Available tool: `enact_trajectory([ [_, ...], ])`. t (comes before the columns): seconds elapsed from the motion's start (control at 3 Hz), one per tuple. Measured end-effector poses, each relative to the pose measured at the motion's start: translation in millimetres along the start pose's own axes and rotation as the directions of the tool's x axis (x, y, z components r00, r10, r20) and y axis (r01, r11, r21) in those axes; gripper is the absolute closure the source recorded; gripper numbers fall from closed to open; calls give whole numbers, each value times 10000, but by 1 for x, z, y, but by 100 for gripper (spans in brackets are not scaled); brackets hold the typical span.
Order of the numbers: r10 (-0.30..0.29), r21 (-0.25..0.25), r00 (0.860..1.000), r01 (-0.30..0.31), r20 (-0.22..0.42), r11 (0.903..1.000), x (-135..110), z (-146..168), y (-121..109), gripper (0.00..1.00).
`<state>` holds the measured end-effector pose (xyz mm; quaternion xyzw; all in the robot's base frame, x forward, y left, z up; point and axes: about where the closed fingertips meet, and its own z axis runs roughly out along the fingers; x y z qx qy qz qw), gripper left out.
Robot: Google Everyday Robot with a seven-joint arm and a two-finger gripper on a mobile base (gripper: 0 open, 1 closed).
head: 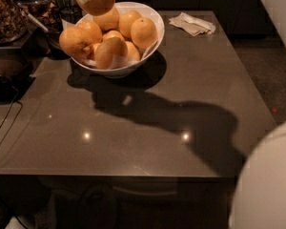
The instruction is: Pick orange from white bowl
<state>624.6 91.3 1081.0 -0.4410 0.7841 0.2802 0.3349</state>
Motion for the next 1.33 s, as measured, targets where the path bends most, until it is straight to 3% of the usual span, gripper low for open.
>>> enact_trajectory([
  [0.33,182,-196,9989,-191,-436,9996,20,19,5,100],
  [0.67,263,-523,9992,-279,-312,9982,18,15,12,100],
  [1.0,570,-953,9984,-565,20,9938,27,1,55,100],
  [1.33,581,-968,9983,-582,-39,9936,29,2,56,100],
])
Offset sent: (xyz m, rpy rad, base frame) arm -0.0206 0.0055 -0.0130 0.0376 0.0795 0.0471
